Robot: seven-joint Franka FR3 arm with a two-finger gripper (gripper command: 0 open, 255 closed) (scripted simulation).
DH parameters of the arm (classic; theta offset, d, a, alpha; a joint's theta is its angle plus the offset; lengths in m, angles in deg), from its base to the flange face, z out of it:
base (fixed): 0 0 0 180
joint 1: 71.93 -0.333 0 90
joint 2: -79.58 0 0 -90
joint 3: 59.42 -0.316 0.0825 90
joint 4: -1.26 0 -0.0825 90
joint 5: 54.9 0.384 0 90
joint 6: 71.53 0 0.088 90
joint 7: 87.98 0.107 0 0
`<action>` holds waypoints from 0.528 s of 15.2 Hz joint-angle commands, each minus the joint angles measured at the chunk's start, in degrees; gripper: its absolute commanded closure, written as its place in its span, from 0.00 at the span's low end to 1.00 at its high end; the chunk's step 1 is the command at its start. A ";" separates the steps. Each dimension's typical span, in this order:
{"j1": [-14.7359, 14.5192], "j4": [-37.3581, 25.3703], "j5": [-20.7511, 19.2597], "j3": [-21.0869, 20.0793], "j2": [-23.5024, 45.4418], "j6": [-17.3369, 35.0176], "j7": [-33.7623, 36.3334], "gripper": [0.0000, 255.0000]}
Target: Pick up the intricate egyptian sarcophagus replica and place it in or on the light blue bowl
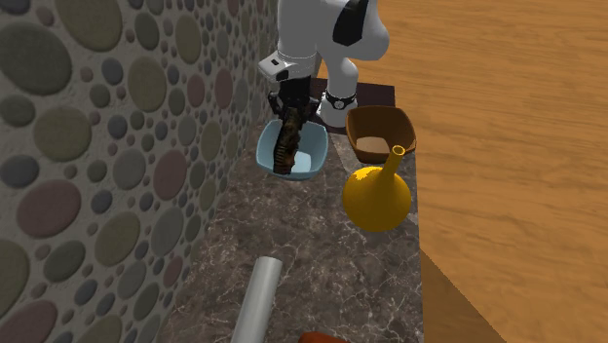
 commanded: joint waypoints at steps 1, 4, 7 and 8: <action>-0.05 -0.02 0.01 -0.01 0.05 0.14 0.01 1.00; -0.05 -0.03 0.01 0.00 0.09 0.16 0.01 0.00; -0.06 -0.05 0.01 0.00 0.10 0.17 0.01 0.00; -0.05 -0.02 0.01 -0.01 0.05 0.14 0.01 0.00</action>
